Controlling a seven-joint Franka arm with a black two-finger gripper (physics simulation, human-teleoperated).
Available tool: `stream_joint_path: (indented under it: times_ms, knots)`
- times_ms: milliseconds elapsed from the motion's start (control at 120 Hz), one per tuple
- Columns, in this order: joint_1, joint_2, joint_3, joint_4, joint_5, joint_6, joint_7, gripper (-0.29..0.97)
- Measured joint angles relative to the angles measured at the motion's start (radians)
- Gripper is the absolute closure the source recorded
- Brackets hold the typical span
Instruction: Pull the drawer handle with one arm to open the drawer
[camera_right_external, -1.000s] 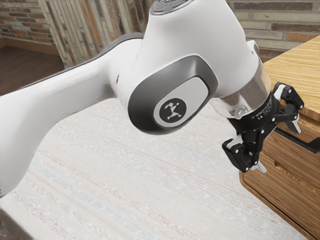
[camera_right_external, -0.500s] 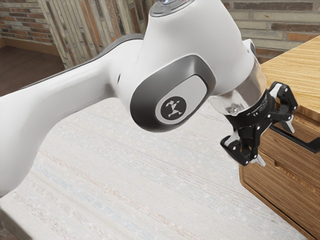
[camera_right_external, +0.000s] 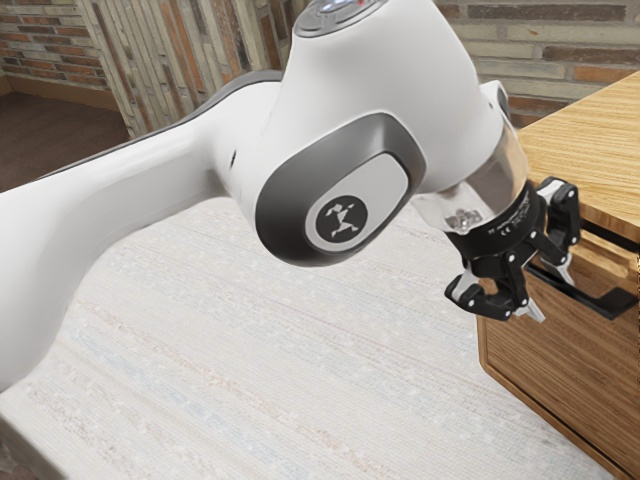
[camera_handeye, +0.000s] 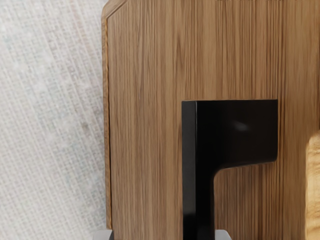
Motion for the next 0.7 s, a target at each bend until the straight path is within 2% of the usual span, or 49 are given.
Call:
stream_joint_path:
  times_ms: [300, 700]
  knots:
    - [-0.003, -0.014, 0.002, -0.028, 0.004, 0.0, 0.004, 0.55]
    - [-0.024, -0.088, 0.008, -0.12, 0.016, -0.003, 0.001, 0.55]
